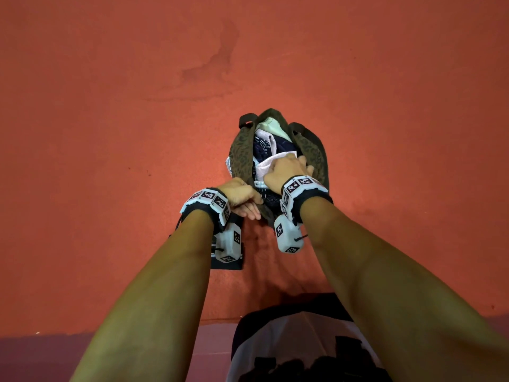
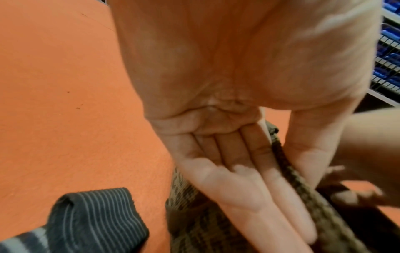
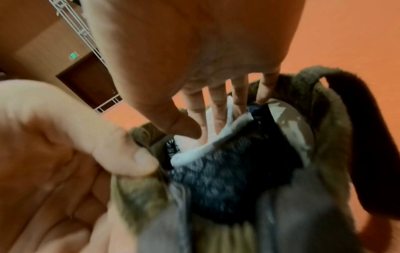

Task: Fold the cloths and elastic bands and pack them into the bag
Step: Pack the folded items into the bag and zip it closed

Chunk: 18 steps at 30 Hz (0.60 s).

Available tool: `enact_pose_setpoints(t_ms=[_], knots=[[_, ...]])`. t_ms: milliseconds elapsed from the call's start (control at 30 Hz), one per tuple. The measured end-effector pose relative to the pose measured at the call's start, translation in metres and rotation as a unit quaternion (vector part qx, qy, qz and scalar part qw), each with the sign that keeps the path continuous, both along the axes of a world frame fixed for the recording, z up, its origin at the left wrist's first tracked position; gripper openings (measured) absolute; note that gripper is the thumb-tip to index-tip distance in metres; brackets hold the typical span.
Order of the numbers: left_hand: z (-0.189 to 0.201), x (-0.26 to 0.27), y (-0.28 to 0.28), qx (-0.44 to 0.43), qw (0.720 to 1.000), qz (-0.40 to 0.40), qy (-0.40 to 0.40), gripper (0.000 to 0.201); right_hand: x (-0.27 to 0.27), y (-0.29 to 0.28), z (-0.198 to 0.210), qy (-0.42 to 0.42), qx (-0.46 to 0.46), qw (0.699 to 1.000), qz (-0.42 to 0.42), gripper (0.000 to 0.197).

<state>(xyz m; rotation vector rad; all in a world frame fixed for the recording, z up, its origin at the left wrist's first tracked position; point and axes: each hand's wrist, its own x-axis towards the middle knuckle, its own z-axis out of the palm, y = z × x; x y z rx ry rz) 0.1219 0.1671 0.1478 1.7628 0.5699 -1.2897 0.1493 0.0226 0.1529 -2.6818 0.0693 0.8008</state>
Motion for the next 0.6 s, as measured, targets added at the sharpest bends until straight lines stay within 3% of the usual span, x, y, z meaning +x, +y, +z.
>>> enact_pose_setpoints(t_ms=[100, 300, 467, 600], knots=[[-0.003, -0.002, 0.003, -0.007, 1.000, -0.012, 0.016, 0.027, 0.011, 0.004, 0.002, -0.041, -0.006, 0.999, 0.030, 0.031], [-0.006, 0.000, 0.008, -0.013, 1.000, 0.005, 0.019, 0.026, 0.018, 0.010, -0.014, 0.029, 0.029, 0.996, 0.081, 0.060], [-0.002, 0.008, 0.010, -0.003, 1.000, 0.005, 0.001, 0.031, 0.025, 0.007, -0.019, 0.005, -0.061, 0.995, 0.080, 0.037], [-0.007, 0.023, 0.014, 0.077, 0.987, 0.076, -0.120, 0.037, 0.027, 0.004, -0.026, 0.020, -0.060, 0.995, 0.072, 0.036]])
